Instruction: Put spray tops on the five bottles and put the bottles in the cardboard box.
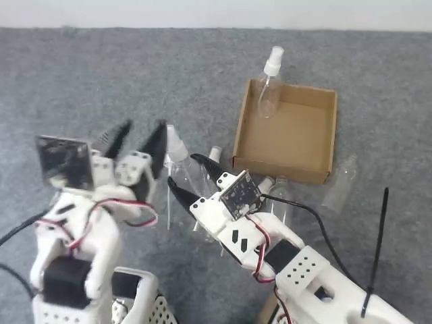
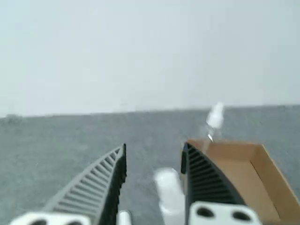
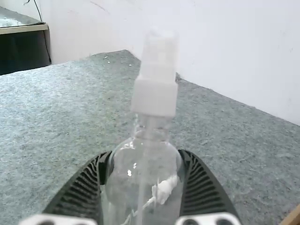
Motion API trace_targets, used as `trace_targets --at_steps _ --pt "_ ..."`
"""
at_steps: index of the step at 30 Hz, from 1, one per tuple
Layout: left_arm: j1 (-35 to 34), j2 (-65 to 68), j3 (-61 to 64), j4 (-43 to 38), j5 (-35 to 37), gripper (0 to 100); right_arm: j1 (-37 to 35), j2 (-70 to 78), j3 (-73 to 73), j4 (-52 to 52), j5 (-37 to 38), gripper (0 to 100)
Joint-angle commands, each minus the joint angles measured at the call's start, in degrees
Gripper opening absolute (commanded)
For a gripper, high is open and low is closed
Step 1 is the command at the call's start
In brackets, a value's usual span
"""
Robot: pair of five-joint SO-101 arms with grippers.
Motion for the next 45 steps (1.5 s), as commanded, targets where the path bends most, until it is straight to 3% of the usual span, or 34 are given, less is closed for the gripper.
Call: trace_targets --at_steps 1,8,29,37,45 --pt "-4.0 10.4 -6.8 -0.2 -1.0 18 0.7 -2.6 -1.3 -1.5 -0.3 0.6" --pt "-4.5 23.5 -12.8 -0.2 -0.9 18 0.7 -2.6 -1.2 -1.5 -0.3 0.6" --pt "1.3 23.3 -2.8 0.2 -3.8 18 0.7 -2.6 -1.2 -1.5 -0.3 0.6" --pt "-10.6 7.9 -4.0 1.2 -4.1 18 0.8 -2.6 -1.3 -1.4 -0.3 0.6" --pt "-9.6 -7.6 12.2 3.9 -7.6 18 1.7 -2.5 -3.3 1.5 -0.3 0.6"
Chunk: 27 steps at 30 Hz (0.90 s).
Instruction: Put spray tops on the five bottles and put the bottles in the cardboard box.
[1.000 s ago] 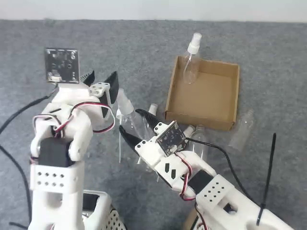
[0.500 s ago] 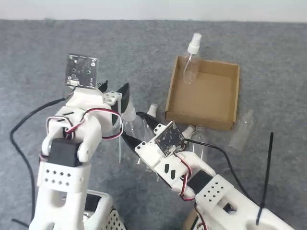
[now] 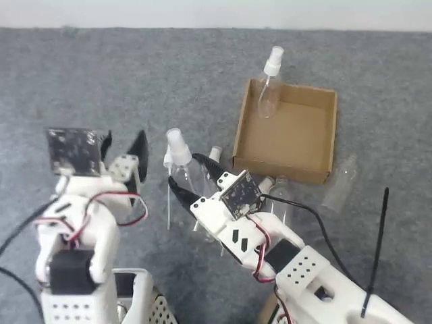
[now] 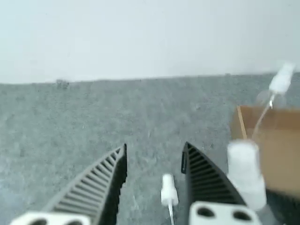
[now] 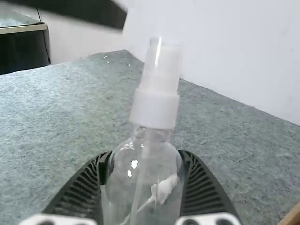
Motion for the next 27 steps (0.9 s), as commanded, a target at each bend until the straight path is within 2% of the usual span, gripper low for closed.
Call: trace_targets --at_steps 1,6,9,13,16,19,27 --pt "0.4 -8.9 8.1 0.0 -1.0 18 2.9 -2.5 -4.7 3.4 -0.3 0.6" --pt "4.5 -15.1 16.3 -1.7 -1.0 18 10.9 -2.0 -13.7 10.3 -0.6 0.6" --pt "8.4 -17.0 20.5 -4.7 -2.7 18 13.1 -1.9 -20.2 13.8 -0.5 0.6" --pt "13.7 -17.1 22.9 -5.7 -3.8 19 13.0 -0.9 -29.0 21.6 -0.5 0.6" --pt "16.7 -17.5 24.0 -5.6 -3.8 26 12.0 3.6 -35.6 26.2 -0.5 0.6" --pt "16.8 -17.5 24.1 -5.7 -3.7 29 10.7 9.5 -40.4 28.9 -0.6 0.6" --pt "16.8 -17.5 25.5 -6.7 -3.6 29 4.3 16.6 -42.3 30.1 -0.3 0.6"
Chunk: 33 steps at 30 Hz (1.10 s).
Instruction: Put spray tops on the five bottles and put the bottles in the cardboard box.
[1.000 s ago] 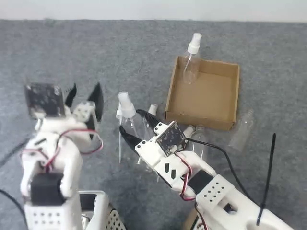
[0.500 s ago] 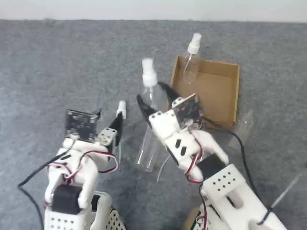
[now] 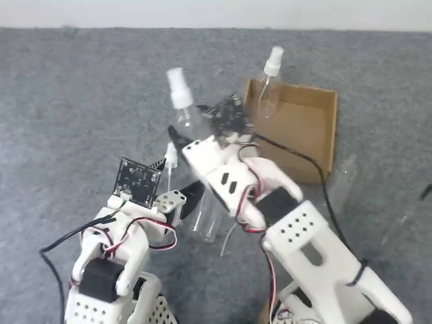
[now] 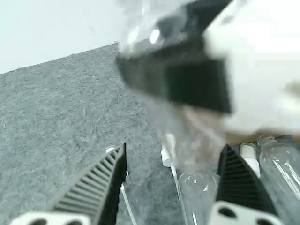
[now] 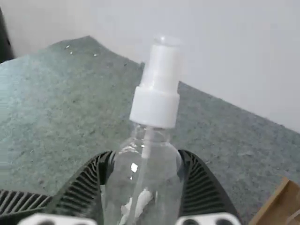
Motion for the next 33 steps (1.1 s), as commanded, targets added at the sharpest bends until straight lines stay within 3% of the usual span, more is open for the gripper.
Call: trace_targets --at_steps 1,10,15,19,28,33 --pt "0.0 -0.6 1.8 -3.7 -0.4 29 -3.5 -0.7 -4.2 1.5 -0.3 0.6" --pt "-4.1 -0.3 4.0 -7.8 -0.4 29 -4.4 -11.5 -4.3 13.5 -0.2 0.6" --pt "-4.1 -0.3 4.1 -7.8 -0.4 29 -2.9 -12.8 -4.3 14.5 0.7 0.6" --pt "-4.1 -0.6 5.2 -8.1 -0.4 29 3.8 -12.8 -6.0 14.4 5.7 0.6" --pt "-4.1 -0.6 5.6 -8.2 -0.4 29 26.1 -11.4 -17.6 20.3 8.4 0.6" --pt "-4.1 -0.6 5.6 -8.2 -0.4 29 32.9 -4.3 -20.0 22.6 12.0 0.6"
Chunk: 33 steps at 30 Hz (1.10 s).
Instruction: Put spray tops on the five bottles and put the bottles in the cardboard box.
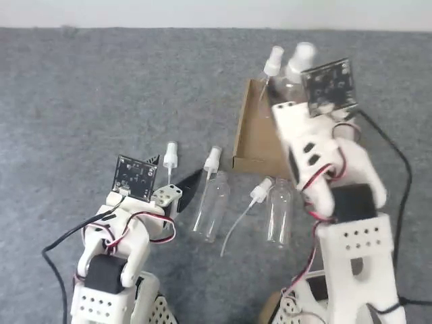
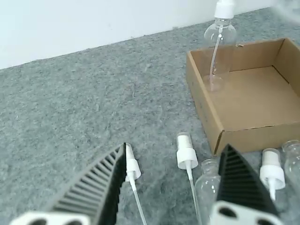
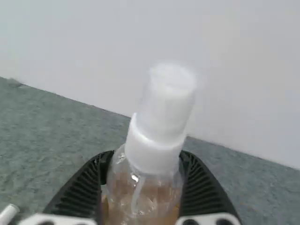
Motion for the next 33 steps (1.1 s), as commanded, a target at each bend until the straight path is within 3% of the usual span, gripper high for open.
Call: trace_targets --at_steps 1,9,17,28,33 --pt "-0.1 -0.7 -0.4 -1.6 -0.4 29 5.6 6.3 -4.9 0.5 2.5 0.6" --pt "-0.1 -0.5 -0.3 -1.6 -0.4 29 10.1 20.7 -5.1 -10.2 2.5 0.6" --pt "-0.1 -0.4 0.7 -3.1 -0.4 29 9.9 33.1 -6.3 -20.1 2.5 0.6" --pt "-0.1 -0.7 1.5 -3.3 -0.4 29 10.6 50.6 -19.0 -21.5 1.9 0.6" --pt "-0.1 -0.7 1.5 -3.3 -0.4 29 13.2 56.0 -19.7 -28.4 -4.0 0.6"
